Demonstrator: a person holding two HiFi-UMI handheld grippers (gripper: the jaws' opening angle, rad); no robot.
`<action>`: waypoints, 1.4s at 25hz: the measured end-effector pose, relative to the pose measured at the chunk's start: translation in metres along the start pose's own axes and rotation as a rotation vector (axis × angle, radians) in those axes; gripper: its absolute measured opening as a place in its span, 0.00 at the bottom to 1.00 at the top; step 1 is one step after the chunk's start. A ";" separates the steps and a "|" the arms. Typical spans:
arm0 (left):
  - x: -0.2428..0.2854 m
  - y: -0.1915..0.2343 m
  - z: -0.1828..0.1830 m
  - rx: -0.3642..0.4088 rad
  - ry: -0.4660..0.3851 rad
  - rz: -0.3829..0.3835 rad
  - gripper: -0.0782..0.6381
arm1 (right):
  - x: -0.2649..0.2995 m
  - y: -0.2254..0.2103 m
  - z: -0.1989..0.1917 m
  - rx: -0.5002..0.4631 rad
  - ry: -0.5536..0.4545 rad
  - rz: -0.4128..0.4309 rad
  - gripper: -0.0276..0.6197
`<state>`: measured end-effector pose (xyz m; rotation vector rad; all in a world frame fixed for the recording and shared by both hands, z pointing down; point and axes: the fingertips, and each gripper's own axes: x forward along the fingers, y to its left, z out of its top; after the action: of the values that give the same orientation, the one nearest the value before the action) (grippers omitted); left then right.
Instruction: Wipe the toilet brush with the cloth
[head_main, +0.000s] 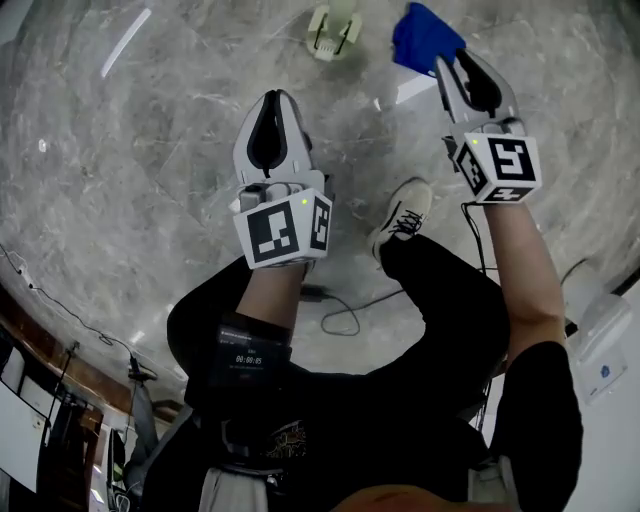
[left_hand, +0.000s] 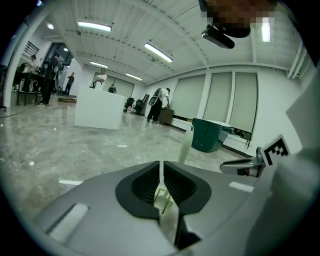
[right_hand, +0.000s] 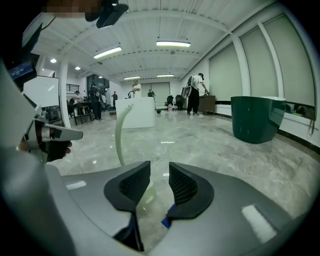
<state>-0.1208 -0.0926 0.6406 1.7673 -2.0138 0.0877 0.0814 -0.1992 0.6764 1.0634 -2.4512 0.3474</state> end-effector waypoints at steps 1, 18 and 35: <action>0.007 0.001 -0.010 0.006 -0.004 -0.004 0.16 | 0.014 -0.006 -0.017 -0.002 0.021 0.009 0.23; 0.089 0.021 -0.036 0.165 -0.135 -0.022 0.16 | 0.154 -0.079 -0.239 -0.155 0.483 -0.064 0.50; 0.106 0.025 -0.055 0.118 -0.064 -0.041 0.15 | 0.158 -0.064 -0.225 -0.164 0.567 0.015 0.17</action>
<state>-0.1358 -0.1674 0.7353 1.9061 -2.0542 0.1418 0.0994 -0.2524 0.9529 0.7491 -1.9423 0.3827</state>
